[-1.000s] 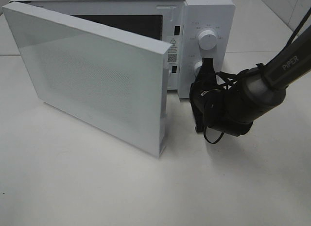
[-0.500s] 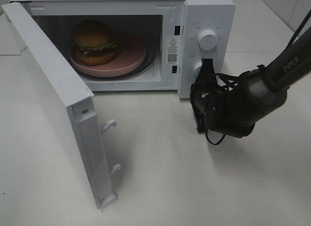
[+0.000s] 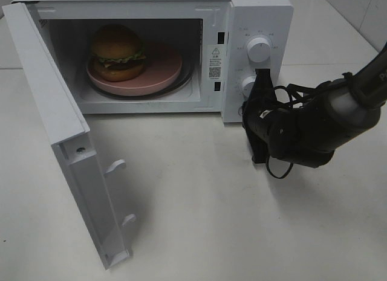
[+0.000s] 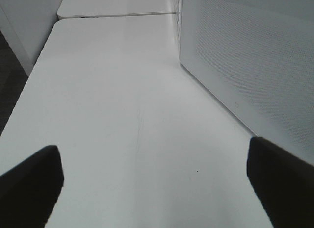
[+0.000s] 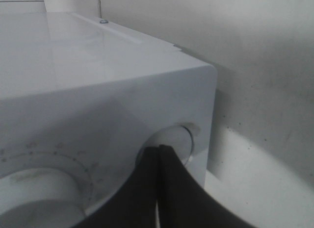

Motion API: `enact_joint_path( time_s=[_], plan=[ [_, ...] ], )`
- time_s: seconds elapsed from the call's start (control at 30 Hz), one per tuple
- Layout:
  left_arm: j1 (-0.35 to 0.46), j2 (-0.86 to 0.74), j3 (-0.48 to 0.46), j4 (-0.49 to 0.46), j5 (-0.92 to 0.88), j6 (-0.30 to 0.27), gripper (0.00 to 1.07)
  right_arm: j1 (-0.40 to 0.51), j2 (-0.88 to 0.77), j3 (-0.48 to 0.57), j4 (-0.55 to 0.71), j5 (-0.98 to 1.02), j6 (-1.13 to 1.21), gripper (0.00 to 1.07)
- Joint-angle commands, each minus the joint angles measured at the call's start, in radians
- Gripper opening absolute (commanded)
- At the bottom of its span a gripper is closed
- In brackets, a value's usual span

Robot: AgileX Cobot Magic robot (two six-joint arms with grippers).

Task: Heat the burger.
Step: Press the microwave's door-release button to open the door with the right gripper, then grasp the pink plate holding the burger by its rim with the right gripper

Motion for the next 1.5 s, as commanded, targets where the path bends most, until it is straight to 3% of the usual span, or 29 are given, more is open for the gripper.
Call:
enact_joint_path(
  time_s=[0.03, 0.53, 1.03, 1.3, 1.5],
  plan=[
    [0.003, -0.023, 0.004, -0.002, -0.009, -0.004, 0.94, 0.009, -0.034, 0.027, -0.029, 0.040, -0.009, 0.00],
    [0.003, -0.023, 0.004, -0.002, -0.009, -0.004, 0.94, 0.033, -0.209, 0.144, -0.028, 0.203, -0.207, 0.00],
    [0.003, -0.023, 0.004, -0.002, -0.009, -0.004, 0.94, 0.028, -0.468, 0.166, -0.027, 0.549, -0.714, 0.01],
    [0.003, -0.023, 0.004, -0.002, -0.009, -0.004, 0.94, 0.028, -0.520, 0.078, -0.036, 0.811, -0.986, 0.01],
    [0.003, -0.023, 0.004, -0.002, -0.009, -0.004, 0.94, 0.028, -0.520, -0.027, -0.163, 1.037, -1.097, 0.01]
  ],
)
